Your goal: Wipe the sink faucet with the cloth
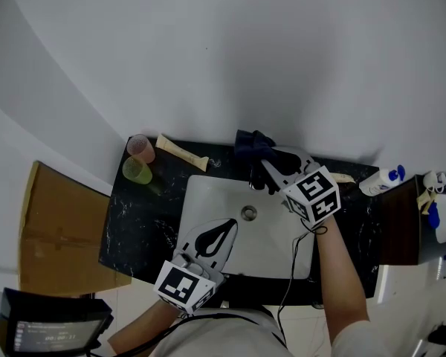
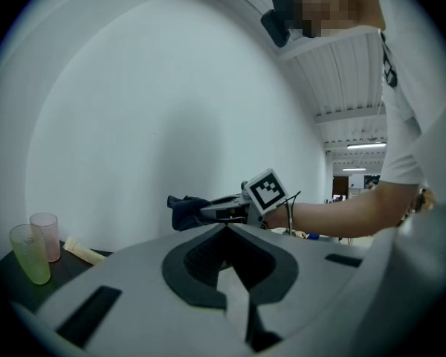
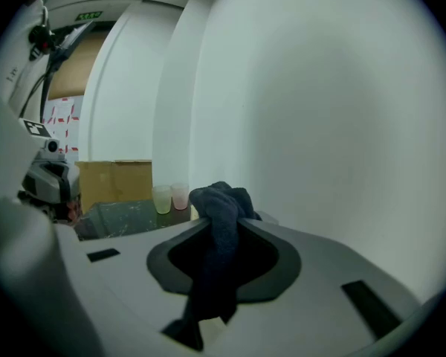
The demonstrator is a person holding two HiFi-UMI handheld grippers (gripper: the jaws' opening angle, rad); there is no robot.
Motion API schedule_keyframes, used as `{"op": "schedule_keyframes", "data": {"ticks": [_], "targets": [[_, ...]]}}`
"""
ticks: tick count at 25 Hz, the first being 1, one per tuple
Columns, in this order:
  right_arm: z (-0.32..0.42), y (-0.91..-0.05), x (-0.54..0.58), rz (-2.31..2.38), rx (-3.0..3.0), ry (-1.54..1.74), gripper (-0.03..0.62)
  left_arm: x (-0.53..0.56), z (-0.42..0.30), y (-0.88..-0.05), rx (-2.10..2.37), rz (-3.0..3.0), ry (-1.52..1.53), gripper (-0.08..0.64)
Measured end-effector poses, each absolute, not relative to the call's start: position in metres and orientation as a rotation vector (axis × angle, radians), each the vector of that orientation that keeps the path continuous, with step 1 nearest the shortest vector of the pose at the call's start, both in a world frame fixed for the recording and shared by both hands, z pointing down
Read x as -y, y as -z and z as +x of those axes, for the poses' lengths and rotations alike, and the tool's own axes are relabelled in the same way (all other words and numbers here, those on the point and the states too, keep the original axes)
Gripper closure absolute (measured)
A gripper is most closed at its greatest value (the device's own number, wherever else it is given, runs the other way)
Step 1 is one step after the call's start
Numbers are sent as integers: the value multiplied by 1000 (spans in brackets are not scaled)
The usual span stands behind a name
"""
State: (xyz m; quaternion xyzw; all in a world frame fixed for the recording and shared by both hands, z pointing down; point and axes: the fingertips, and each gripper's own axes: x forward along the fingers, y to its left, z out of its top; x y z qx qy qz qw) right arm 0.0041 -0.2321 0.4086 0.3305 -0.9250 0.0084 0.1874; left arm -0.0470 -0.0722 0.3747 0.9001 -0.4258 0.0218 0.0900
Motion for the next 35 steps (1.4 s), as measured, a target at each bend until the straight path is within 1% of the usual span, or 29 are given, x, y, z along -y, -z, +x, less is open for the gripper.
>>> {"op": "schedule_keyframes", "data": {"ticks": [5, 8, 18, 28, 31, 35], "targets": [[14, -408, 287, 1078, 2570, -77, 506, 76, -51, -373, 1286, 2675, -61, 561], [17, -408, 302, 1134, 2548, -102, 506, 79, -50, -370, 1285, 2682, -51, 561], [12, -406, 235, 1051, 2633, -127, 506, 87, -42, -364, 1263, 2692, -26, 563], [24, -408, 300, 1231, 2607, -224, 506, 83, -45, -364, 1269, 2689, -27, 563], [24, -409, 296, 1251, 2597, -215, 506, 83, -46, -363, 1269, 2688, -21, 563], [16, -408, 262, 1143, 2630, -169, 506, 82, -45, -363, 1260, 2690, -16, 563]]}}
